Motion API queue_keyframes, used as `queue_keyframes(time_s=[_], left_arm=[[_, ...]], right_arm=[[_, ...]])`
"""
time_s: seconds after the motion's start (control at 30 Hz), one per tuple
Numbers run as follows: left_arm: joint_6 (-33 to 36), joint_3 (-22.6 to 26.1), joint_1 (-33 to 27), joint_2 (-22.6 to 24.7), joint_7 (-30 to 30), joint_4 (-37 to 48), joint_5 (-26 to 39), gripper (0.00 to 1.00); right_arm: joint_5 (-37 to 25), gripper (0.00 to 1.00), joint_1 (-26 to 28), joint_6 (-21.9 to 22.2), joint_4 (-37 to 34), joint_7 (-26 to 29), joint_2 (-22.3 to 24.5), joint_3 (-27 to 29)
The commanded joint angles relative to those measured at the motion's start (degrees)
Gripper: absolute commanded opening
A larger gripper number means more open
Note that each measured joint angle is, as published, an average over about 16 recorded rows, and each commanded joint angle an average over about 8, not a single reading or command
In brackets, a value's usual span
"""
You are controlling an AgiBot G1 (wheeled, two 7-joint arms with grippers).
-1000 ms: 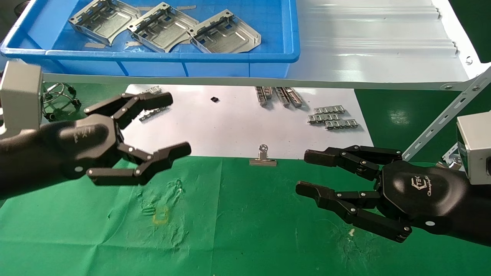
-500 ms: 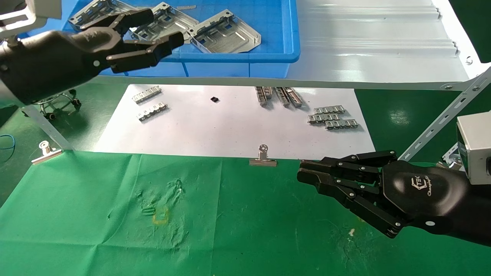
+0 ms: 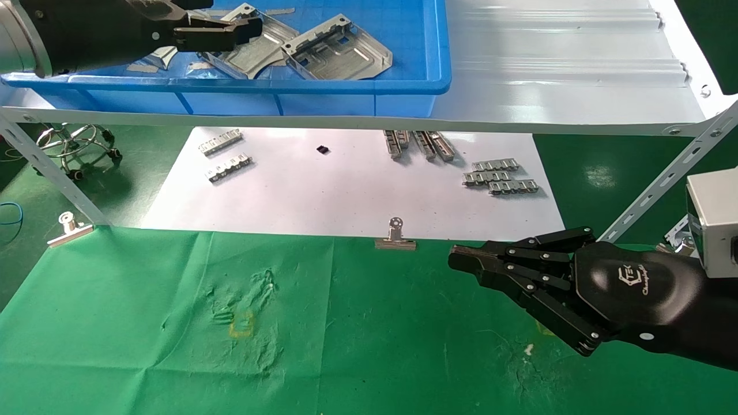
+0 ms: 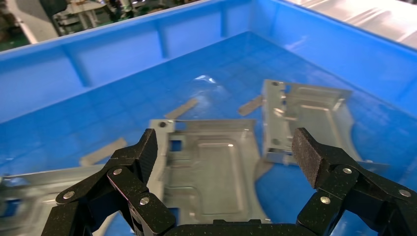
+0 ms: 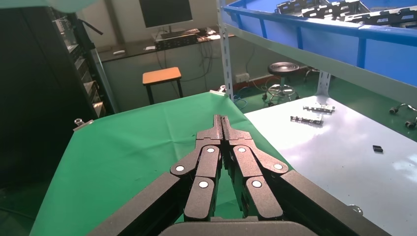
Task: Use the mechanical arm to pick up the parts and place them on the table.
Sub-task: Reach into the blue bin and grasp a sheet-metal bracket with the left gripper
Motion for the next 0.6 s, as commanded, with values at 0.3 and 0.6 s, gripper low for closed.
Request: queue_keyframes(time_s=[0.3,0.6], left_arm=[[-0.07,2.41,-7.54,3.07,4.02,13.02,4.06,0.95],[-4.66,2.51,-8.85,5.46,7.27,18.67,4.53,0.00]], right_arm=[[0.00,0.00,0.00,0.00,0.00,0.00,0.00,0.00],[0.00,0.00,0.00,0.00,0.00,0.00,0.00,0.00]])
